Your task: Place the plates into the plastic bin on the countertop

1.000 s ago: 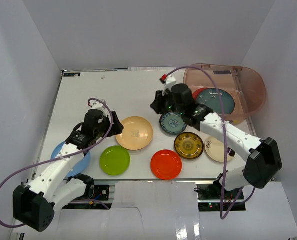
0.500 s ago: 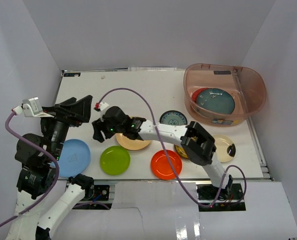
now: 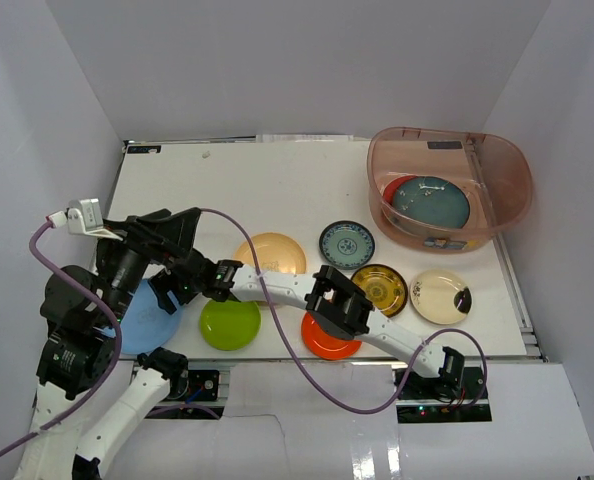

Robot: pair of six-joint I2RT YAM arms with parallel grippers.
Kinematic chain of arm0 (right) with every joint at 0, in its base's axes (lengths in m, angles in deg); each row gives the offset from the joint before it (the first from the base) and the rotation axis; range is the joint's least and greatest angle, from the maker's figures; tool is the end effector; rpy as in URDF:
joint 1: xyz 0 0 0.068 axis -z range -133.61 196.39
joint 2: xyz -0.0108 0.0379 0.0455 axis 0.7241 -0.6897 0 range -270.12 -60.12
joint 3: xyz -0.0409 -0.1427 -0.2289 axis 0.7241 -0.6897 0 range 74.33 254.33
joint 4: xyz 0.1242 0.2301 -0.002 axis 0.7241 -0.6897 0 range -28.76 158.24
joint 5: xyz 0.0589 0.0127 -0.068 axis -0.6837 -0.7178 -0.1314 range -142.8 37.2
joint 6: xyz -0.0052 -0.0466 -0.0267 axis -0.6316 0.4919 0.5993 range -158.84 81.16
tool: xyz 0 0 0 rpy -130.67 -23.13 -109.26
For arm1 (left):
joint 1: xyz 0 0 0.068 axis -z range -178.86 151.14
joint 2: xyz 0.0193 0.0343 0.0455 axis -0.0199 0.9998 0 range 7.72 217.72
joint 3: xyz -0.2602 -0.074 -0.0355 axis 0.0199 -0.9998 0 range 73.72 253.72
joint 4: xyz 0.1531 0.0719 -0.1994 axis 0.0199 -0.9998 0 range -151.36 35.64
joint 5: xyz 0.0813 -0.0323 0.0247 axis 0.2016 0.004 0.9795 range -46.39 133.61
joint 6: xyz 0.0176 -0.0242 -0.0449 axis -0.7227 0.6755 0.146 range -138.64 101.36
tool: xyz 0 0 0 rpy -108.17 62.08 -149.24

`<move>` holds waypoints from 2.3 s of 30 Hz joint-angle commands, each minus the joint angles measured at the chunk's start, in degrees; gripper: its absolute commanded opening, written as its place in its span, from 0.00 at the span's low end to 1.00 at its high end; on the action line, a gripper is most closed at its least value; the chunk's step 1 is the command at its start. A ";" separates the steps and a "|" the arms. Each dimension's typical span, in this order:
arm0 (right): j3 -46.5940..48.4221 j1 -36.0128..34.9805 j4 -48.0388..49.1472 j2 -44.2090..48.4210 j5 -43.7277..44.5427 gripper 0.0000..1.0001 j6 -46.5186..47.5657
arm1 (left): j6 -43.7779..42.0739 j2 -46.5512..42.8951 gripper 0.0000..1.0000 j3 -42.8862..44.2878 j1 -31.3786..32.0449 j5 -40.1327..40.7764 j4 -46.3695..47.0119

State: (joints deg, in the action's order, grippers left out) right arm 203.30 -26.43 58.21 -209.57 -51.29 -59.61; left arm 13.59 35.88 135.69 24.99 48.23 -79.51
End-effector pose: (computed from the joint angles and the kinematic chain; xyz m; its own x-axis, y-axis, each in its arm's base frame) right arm 0.1758 0.5656 0.1624 -0.4765 -0.3410 -0.8103 -0.8335 0.4684 0.2930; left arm 0.0612 -0.0239 0.4407 -0.0596 -0.5549 -0.8298 0.3529 0.7659 -0.5375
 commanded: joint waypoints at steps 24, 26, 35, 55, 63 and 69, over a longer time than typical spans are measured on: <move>-16.78 6.35 21.35 22.49 0.86 0.08 -9.10 | -8.93 0.75 0.98 4.02 0.66 6.80 -7.72; -23.37 9.08 25.81 27.86 0.85 0.08 -9.90 | -9.37 1.10 0.98 5.95 0.93 7.76 -7.81; -52.92 34.55 23.13 56.79 7.19 0.08 -4.63 | -4.73 3.65 0.94 -2.81 1.37 5.31 -6.32; -63.23 82.92 10.29 60.42 1.48 0.37 0.12 | -1.03 40.82 0.91 -17.24 -0.21 3.91 10.11; -66.89 83.10 12.82 68.57 -16.44 0.77 -2.51 | -0.94 52.68 0.86 -14.87 -5.57 -3.30 12.75; -80.08 75.82 19.94 81.14 -24.19 0.70 -5.42 | -0.85 55.77 0.72 -16.70 -6.98 -7.78 13.98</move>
State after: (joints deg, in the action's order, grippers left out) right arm 127.35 53.11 72.88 -131.80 -68.38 -63.33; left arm 12.87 91.51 118.62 18.42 44.56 -67.77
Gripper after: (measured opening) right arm 0.711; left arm 0.732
